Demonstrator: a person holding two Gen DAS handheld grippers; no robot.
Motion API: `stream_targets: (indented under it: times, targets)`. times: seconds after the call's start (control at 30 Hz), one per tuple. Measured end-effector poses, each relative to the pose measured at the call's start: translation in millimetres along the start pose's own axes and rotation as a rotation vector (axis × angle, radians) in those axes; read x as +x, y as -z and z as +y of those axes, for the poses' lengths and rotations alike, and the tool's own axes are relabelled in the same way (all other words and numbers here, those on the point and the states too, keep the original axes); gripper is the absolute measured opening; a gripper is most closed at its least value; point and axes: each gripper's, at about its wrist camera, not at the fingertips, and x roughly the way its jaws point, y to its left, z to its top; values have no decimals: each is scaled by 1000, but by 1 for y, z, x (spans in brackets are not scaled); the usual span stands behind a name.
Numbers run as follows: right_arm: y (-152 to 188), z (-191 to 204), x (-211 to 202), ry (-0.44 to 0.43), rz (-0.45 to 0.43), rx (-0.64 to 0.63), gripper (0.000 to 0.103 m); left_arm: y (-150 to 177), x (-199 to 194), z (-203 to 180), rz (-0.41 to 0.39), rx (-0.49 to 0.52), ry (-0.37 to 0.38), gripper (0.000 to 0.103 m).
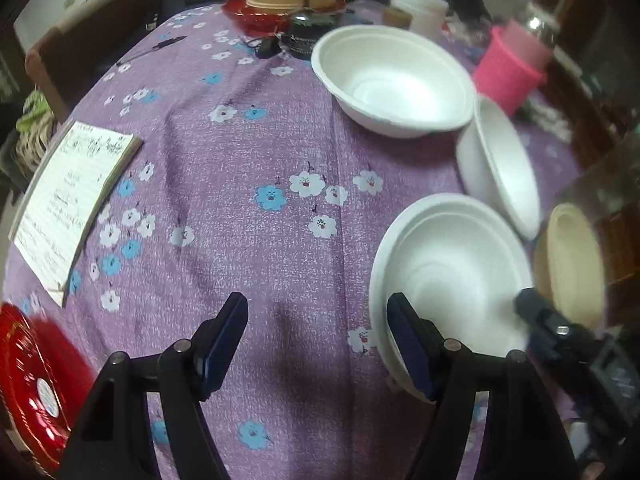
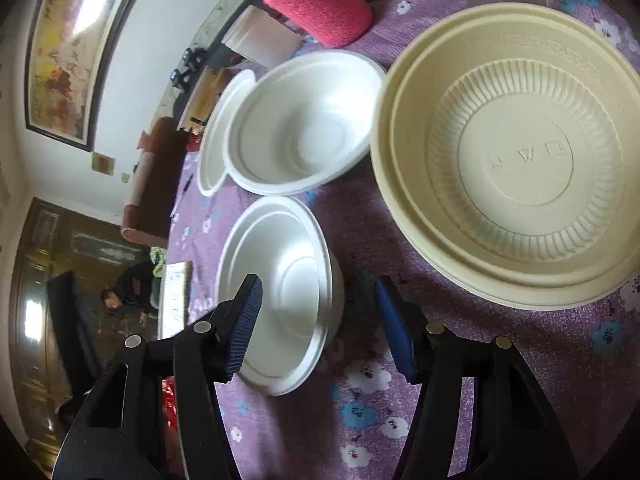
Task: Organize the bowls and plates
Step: 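Move the right tool to the white paper bowl and grasp its rim, then carry the white bowl with the right tool onto the red plate stack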
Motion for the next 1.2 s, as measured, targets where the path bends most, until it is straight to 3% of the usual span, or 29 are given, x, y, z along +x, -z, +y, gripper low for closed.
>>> stream_targets:
  times: [0.17,0.3,0.5,0.63,0.77,0.8,1.0,1.2]
  targets:
    - [2,3,-1,8,-43,-22,58,-6,-4,0,18,-49,111,73]
    - [1,-1,3,-20,-27,-2,56,-9,6,-10,28,-33,87,73]
    - [2,-5,9,-38,2,27,56,-10,24,-13,69,-67,114,72]
    - [3,-6,10,-31,5,32,54,-9,25,-15,48,-72,113,71]
    - [2,-6,13,-20,5,24,21,-9,25,-13,40,-79,130,47]
    - [2,-7,14,-13,4,21,17,-9,25,-12,39,-75,134,38]
    - [4,-5,12,-10,-17,-11,12,-8,28,-14,46,-64,146,16]
    - [6,-1,14,1,-19,-44,11,-4,22,-17,20,-37,124,11]
